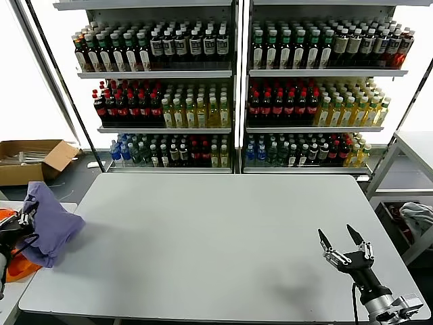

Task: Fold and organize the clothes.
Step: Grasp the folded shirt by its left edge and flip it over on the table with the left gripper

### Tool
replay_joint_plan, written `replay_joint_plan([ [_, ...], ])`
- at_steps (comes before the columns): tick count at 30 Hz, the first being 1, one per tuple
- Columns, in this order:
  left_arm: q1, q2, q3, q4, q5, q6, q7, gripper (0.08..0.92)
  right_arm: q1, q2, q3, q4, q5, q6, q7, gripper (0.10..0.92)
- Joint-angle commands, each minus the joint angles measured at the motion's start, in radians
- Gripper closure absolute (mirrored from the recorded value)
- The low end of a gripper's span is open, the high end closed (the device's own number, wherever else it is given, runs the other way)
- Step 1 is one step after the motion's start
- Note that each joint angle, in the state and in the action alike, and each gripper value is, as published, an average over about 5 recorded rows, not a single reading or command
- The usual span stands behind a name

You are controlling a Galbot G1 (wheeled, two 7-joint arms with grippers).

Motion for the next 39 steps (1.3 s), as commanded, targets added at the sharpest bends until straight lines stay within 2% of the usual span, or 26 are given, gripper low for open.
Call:
replay_joint_plan([
  [1, -0.003, -0.186, 0.449, -0.135, 0.184, -0.018, -0.072, 0.871, -0.009, 0.002, 0.013, 0.004, 0.001, -0.001, 0.000, 0.203],
  [5, -0.047, -0.252, 0.632, -0.114, 0.118, -0.005, -0.169, 0.871, -0.016, 0.000, 0.023, 0.008, 0.002, -0.004, 0.000, 0.203],
  [10, -0.117, -0.283, 0.801, -0.110, -0.059, 0.010, -0.257, 0.871, -0.029, 0.002, 0.029, 0.014, -0.001, -0.008, 0.000, 0.203],
  [14, -0.186, -0.302, 0.864, -0.111, -0.214, 0.012, -0.306, 0.871, -0.040, 0.006, 0.023, 0.023, -0.014, -0.015, 0.000, 0.203],
  [19, -0.247, -0.320, 0.875, -0.097, -0.368, 0.009, -0.346, 0.871, -0.037, 0.007, -0.006, 0.033, -0.060, -0.037, 0.004, 0.203],
  [23, -0.267, -0.327, 0.861, -0.093, -0.450, -0.018, -0.330, 0.871, -0.025, -0.003, -0.053, 0.047, -0.094, -0.070, 0.010, 0.203],
  [27, -0.254, -0.324, 0.838, -0.121, -0.509, -0.060, -0.270, 0.859, 0.010, -0.022, -0.120, 0.061, -0.086, -0.133, 0.030, 0.203],
  [31, -0.217, -0.321, 0.816, -0.170, -0.491, -0.135, -0.206, 0.764, 0.076, -0.029, -0.213, 0.071, -0.048, -0.227, 0.068, 0.203],
  [39, -0.175, -0.290, 0.664, -0.218, -0.434, -0.173, -0.153, 0.539, 0.293, 0.053, -0.532, 0.042, 0.012, -0.404, 0.174, 0.203],
])
